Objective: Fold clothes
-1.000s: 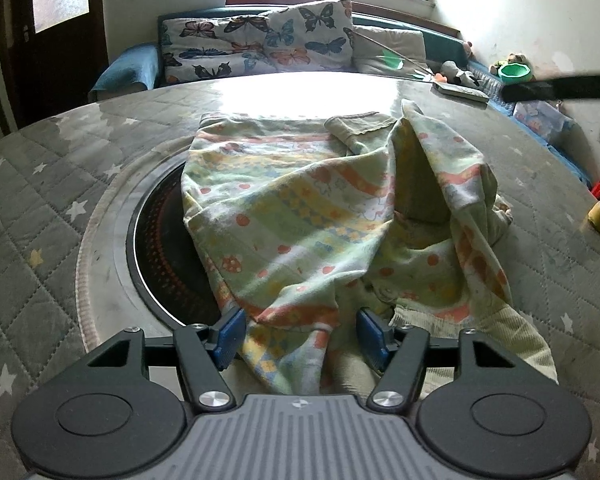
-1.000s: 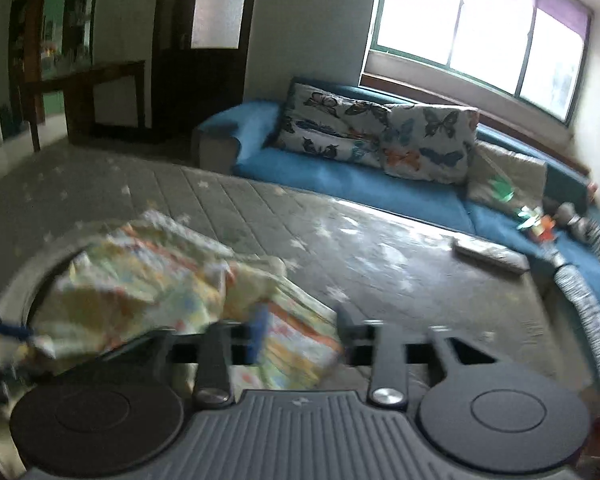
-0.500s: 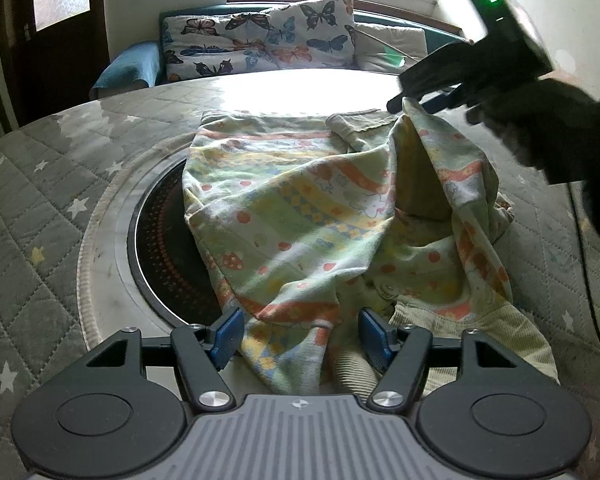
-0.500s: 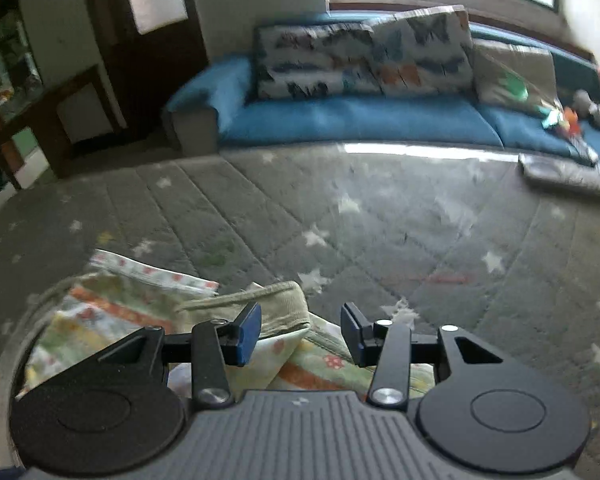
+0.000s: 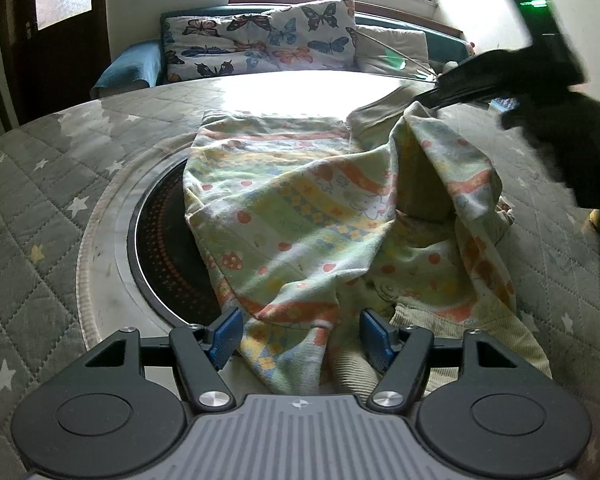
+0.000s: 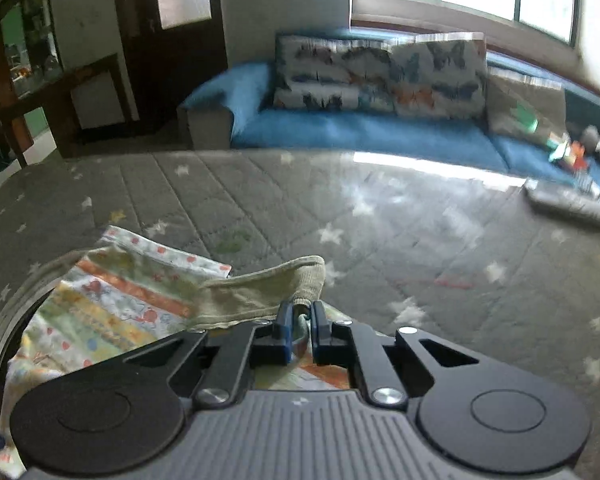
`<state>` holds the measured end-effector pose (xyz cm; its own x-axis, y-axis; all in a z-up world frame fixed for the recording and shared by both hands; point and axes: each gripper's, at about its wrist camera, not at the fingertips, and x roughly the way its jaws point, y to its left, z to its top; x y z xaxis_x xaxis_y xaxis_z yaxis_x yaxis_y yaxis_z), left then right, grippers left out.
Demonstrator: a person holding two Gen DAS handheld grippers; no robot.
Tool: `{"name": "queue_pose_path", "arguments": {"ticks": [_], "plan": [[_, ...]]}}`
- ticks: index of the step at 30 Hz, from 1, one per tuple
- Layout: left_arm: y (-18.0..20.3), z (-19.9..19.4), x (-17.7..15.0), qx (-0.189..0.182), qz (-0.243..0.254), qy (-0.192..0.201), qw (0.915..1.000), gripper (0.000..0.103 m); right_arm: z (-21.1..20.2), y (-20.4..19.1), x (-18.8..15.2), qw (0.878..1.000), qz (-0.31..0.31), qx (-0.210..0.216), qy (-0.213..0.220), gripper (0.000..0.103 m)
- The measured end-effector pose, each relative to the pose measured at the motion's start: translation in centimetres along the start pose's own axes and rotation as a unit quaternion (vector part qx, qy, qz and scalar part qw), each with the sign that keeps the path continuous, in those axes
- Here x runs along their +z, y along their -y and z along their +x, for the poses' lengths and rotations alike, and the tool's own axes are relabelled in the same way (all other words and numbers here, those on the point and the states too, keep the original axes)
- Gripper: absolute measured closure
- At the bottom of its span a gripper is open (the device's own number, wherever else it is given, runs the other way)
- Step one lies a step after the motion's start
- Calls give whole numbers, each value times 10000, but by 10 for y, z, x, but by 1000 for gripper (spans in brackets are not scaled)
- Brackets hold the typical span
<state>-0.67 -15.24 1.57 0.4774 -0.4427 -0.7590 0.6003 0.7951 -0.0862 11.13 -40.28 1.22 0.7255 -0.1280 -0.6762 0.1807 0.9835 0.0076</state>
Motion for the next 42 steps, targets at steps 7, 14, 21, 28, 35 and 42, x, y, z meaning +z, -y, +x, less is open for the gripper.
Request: {"name": "queue_pose_path", "arguments": {"ticks": [7,14,21,28,35,42], "plan": [[-2,-1,-2,-26,2,42,10000,35,-96,22,-21,9930,-570,-804,645,100],[0,-2,-1,18,51,25,10000,35,-155,45,-58,9874,-609,-1283,692,99],[-2,-13,-3,153,53,48,9999,35,-138,38,-70,9937,-425,-889,531,83],[2,-22,1,197,169,137,9996,35,-117,18,-72,9939,-765,-632,481,63],[7,-16,6,201,275,80,9994,35,-92,5,-68,9916,-1106,-539,395,49],[7,-7,7,225,346,-42,9991,35,-67,0,-64,9879,-1450,-480,277,44]]}}
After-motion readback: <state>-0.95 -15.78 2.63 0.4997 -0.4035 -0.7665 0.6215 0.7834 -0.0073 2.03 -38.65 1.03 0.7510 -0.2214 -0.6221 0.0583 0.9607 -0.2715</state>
